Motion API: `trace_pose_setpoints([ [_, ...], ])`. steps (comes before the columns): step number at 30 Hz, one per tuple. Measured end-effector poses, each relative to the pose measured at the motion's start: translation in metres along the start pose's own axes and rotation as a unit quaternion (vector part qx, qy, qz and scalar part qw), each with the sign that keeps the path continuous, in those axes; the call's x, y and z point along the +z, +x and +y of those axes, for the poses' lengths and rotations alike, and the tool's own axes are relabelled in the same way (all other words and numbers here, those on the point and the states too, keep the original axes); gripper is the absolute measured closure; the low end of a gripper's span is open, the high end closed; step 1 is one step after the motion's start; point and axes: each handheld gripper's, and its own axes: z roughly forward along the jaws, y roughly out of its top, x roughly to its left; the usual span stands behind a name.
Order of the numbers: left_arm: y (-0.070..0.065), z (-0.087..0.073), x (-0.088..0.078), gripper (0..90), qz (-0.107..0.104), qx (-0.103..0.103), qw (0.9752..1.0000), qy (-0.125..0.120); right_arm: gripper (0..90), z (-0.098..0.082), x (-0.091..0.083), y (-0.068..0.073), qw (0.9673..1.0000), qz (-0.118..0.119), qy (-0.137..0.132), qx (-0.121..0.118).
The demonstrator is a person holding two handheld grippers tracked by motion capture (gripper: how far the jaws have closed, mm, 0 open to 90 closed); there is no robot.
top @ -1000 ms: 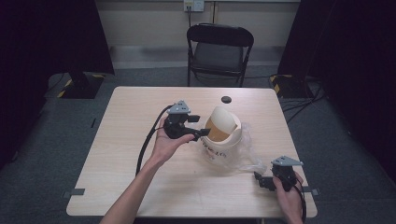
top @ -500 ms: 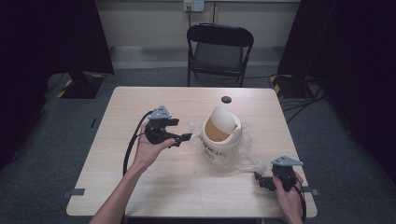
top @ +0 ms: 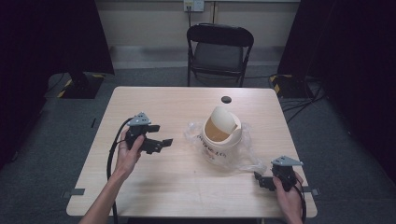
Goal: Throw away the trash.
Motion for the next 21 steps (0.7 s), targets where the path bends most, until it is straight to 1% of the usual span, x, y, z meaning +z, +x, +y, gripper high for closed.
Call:
trace_pose_setpoints([
  [1,0.000,0.000,0.000,16.1,0.000,0.000,1.0000,0.000,10.3,0.000,0.000,0.000,1.0000,0.000,0.000,0.000],
  [2,0.002,-0.006,-0.003,15.9,0.006,-0.004,1.0000,0.004,10.3,0.000,0.000,0.000,1.0000,0.000,0.000,0.000],
  [3,0.004,-0.010,-0.005,15.9,0.018,-0.006,0.9998,0.008,10.3,0.000,0.000,0.000,1.0000,0.000,0.000,0.000],
  [4,0.004,-0.010,-0.005,16.1,0.018,-0.006,0.9998,0.008,10.3,0.000,0.000,0.000,1.0000,0.000,0.000,0.000],
  [5,0.006,-0.016,-0.008,16.2,0.027,-0.012,0.9994,0.017,10.3,0.000,0.000,0.000,1.0000,0.001,-0.001,0.000],
  [6,0.006,-0.016,-0.008,16.2,0.027,-0.012,0.9994,0.017,10.3,0.000,0.000,0.000,1.0000,0.001,-0.001,0.000],
  [8,0.008,-0.023,-0.011,16.2,0.032,-0.018,0.9992,0.018,10.3,0.000,0.000,0.000,1.0000,0.000,0.000,0.000],
  [9,0.011,-0.030,-0.015,16.2,0.038,-0.019,0.9988,0.023,10.2,0.000,0.000,0.000,1.0000,0.000,0.000,0.000],
  [10,0.011,-0.034,-0.016,16.2,0.043,-0.023,0.9985,0.026,10.3,0.000,0.000,0.000,1.0000,0.000,0.000,0.000],
  [13,0.015,-0.044,-0.020,16.3,0.053,-0.024,0.9976,0.038,10.2,0.000,0.000,0.000,1.0000,-0.001,0.000,0.001],
  [14,0.016,-0.049,-0.021,16.3,0.057,-0.031,0.9971,0.039,10.2,0.000,0.000,0.000,1.0000,0.000,0.000,0.000],
  [15,0.018,-0.053,-0.022,16.3,0.057,-0.036,0.9970,0.039,10.2,0.000,0.000,0.000,1.0000,0.000,0.000,0.001],
  [16,0.019,-0.056,-0.023,16.2,0.055,-0.036,0.9967,0.047,10.2,0.000,0.000,0.000,1.0000,0.000,0.000,0.001],
  [17,0.020,-0.059,-0.024,16.3,0.063,-0.034,0.9963,0.048,10.2,0.000,0.000,0.000,1.0000,0.000,0.000,0.000],
  [18,0.020,-0.059,-0.024,16.3,0.063,-0.034,0.9963,0.048,10.2,0.000,0.000,0.000,1.0000,0.000,0.000,0.000],
  [19,0.021,-0.063,-0.025,16.3,0.067,-0.039,0.9958,0.048,10.2,0.000,0.000,0.000,1.0000,0.000,0.000,0.001],
  [20,0.022,-0.068,-0.024,16.4,0.068,-0.042,0.9952,0.056,10.2,0.000,0.000,0.000,1.0000,-0.002,0.000,0.001],
  [21,0.022,-0.070,-0.024,16.3,0.071,-0.040,0.9948,0.062,10.2,0.000,0.000,0.000,1.0000,-0.002,0.000,0.001],
])
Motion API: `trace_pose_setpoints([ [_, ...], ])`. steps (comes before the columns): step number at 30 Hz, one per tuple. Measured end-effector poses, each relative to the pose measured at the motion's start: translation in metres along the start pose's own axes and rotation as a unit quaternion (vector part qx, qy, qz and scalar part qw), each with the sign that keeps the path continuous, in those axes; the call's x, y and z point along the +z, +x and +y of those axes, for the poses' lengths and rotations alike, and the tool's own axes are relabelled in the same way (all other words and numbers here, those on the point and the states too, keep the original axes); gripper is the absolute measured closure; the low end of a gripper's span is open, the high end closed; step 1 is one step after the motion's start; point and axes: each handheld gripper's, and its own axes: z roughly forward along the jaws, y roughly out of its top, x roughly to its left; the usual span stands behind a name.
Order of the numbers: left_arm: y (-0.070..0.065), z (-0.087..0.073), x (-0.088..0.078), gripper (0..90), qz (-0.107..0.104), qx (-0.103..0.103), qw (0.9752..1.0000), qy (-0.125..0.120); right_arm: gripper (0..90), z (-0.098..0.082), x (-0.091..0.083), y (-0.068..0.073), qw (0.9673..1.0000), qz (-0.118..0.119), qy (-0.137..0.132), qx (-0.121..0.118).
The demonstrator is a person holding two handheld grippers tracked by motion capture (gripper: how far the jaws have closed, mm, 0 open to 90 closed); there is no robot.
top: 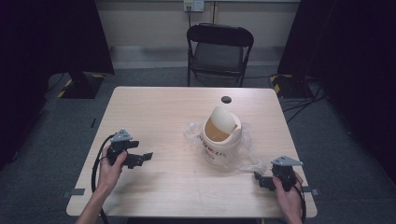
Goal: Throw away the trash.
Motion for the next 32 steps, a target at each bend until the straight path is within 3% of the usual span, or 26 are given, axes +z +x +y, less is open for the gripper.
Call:
trace_pose_setpoints([
  [3,0.001,-0.008,0.001,16.4,0.008,-0.002,0.9999,0.008,10.2,0.000,0.000,0.000,1.0000,0.000,0.000,0.000],
  [7,0.006,-0.026,0.004,16.6,0.023,-0.022,0.9991,0.028,10.2,0.000,0.000,0.000,1.0000,0.000,0.000,0.000],
  [10,0.007,-0.036,0.005,16.6,0.030,-0.021,0.9986,0.038,10.2,0.000,0.000,0.000,1.0000,0.000,0.000,0.000],
  [16,0.010,-0.048,0.010,16.6,0.051,-0.037,0.9965,0.055,10.2,0.000,0.000,0.000,1.0000,-0.001,0.000,0.000],
  [22,0.008,-0.052,0.015,15.8,0.074,-0.012,0.9959,0.051,10.2,0.000,0.000,0.000,1.0000,-0.001,0.000,0.001],
  [23,0.004,-0.053,0.016,15.7,0.088,0.004,0.9949,0.049,10.3,0.000,0.000,0.000,1.0000,-0.001,0.000,0.000],
  [24,0.002,-0.054,0.017,14.8,0.093,-0.001,0.9947,0.044,10.2,0.000,0.000,0.000,1.0000,-0.001,0.000,0.000],
  [28,0.006,-0.058,0.017,13.0,0.089,0.011,0.9955,0.032,10.3,0.000,0.000,0.000,1.0000,-0.001,0.000,0.000],
  [32,0.006,-0.058,0.017,11.4,0.088,0.010,0.9956,0.030,10.2,0.000,0.000,0.000,1.0000,-0.001,0.000,0.000],
])
